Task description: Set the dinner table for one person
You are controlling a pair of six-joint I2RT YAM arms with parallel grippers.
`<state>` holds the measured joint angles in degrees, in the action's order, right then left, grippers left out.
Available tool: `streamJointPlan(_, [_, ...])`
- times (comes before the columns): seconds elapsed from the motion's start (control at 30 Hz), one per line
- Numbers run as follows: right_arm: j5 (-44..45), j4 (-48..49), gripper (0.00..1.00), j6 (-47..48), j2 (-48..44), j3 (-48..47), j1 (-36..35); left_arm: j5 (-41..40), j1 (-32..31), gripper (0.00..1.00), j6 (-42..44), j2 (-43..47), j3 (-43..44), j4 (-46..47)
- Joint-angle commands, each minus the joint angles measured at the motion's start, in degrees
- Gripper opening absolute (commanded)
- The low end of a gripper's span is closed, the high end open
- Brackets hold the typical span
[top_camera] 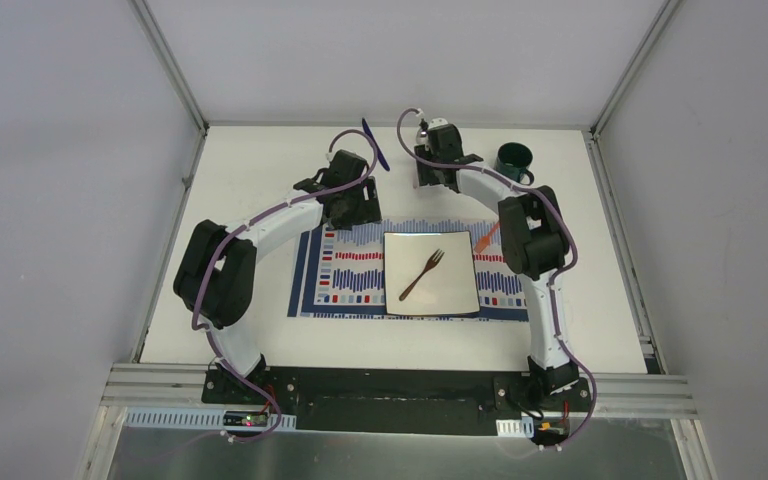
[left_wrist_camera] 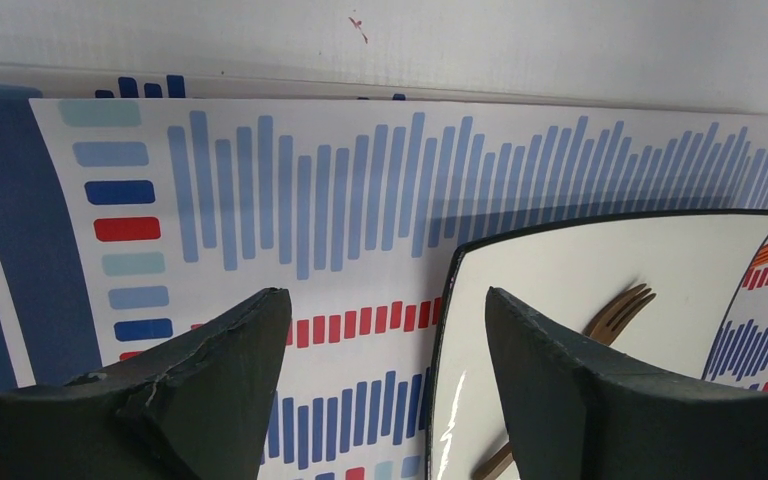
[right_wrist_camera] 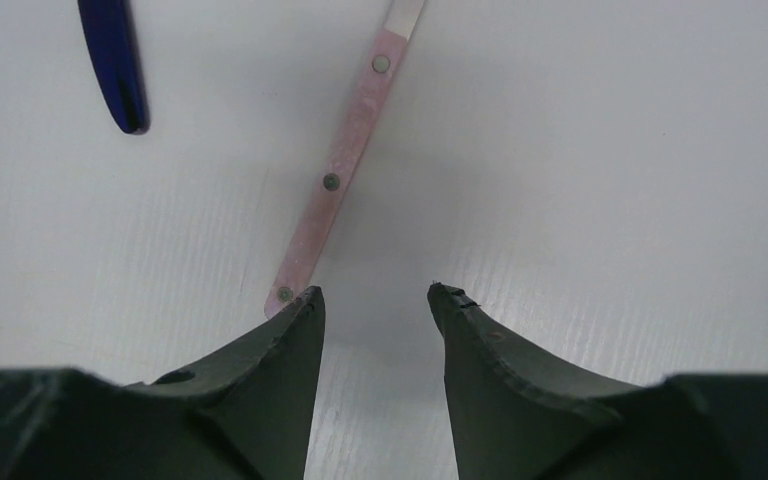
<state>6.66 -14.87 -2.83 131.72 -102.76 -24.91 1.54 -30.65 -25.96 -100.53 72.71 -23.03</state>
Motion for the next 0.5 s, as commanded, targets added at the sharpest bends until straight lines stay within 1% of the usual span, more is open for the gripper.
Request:
streamJointPlan(0.0, [-1.9, 9.69, 0.49, -4.47, -5.64, 1.69, -0.14, -0.04, 0.18, 0.73, 0.82, 1.36, -0.33, 0.68])
streamJointPlan(0.13, [-8.34, 13.8, 0.5, -8.4, -4.59, 1.58, -0.1, -0.02, 0.16, 0.73, 0.82, 1.48, -0.33, 0.72])
streamJointPlan(0.2, [-9.88, 13.93, 0.51, -9.95, -2.95, -0.64, -0.19, -0.14, 0.16, 0.73, 0.97, 1.72, -0.44, 0.67])
streamJointPlan(0.27, [-10.19, 13.47, 0.51, -10.97, -1.17, -3.28, -0.23, -0.45, 0.16, 0.73, 1.21, 2.02, -0.5, 0.46])
streamJointPlan(0.47, [-8.51, 7.54, 0.52, -11.54, 4.04, -12.33, -0.75, -0.75, 0.57, 0.73, 1.65, 3.33, -1.12, 0.09])
